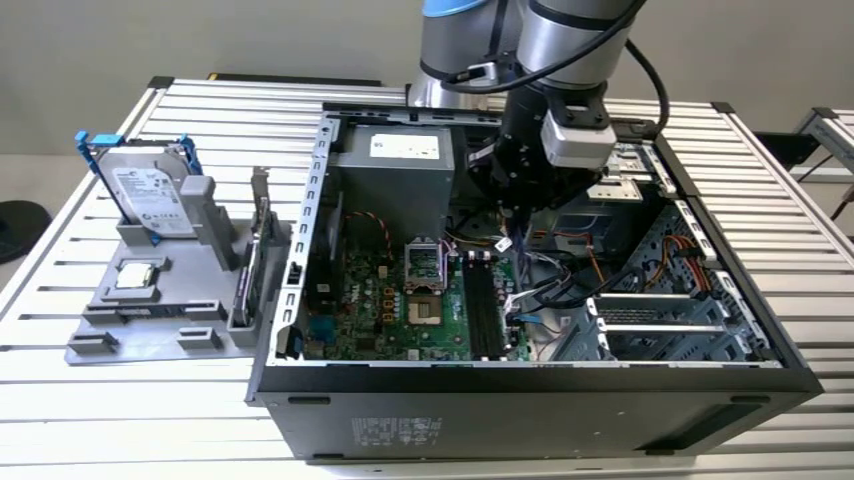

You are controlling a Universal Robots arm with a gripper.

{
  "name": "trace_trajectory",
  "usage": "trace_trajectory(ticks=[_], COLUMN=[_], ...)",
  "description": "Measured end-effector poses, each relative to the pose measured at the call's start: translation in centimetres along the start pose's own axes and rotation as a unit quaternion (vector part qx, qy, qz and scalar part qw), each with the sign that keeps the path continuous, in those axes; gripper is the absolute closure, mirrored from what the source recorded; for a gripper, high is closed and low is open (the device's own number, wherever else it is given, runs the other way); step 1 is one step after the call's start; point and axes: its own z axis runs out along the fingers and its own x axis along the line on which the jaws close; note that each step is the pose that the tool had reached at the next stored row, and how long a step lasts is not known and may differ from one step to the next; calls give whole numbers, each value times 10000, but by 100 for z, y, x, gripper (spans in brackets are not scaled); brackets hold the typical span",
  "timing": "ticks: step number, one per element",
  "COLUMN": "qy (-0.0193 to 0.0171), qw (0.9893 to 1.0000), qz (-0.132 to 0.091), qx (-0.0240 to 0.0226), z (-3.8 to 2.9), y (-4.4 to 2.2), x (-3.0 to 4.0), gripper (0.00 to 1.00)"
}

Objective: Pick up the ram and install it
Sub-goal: 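Insert the ram into the slot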

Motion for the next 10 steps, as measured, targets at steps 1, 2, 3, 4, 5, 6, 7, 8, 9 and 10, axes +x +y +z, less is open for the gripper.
trace_trajectory(ticks=[1,2,3,4,5,6,7,8,9,10], qy=[1,1,1,1,1,2,1,1,1,1], qw=[10000,10000,10000,10000,10000,10000,10000,10000,10000,10000], qz=[-1,-1,-1,0,1,0,0,0,1,1], qx=[-14,-23,-25,-25,-25,-25,-26,-26,-25,-25], z=[10,20,30,44,62,79,87,92,98,107], y=[1,1,2,3,5,10,18,23,25,26], x=[0,0,0,0,-1,0,0,0,0,0], gripper=[100,100,100,100,100,100,100,100,100,100])
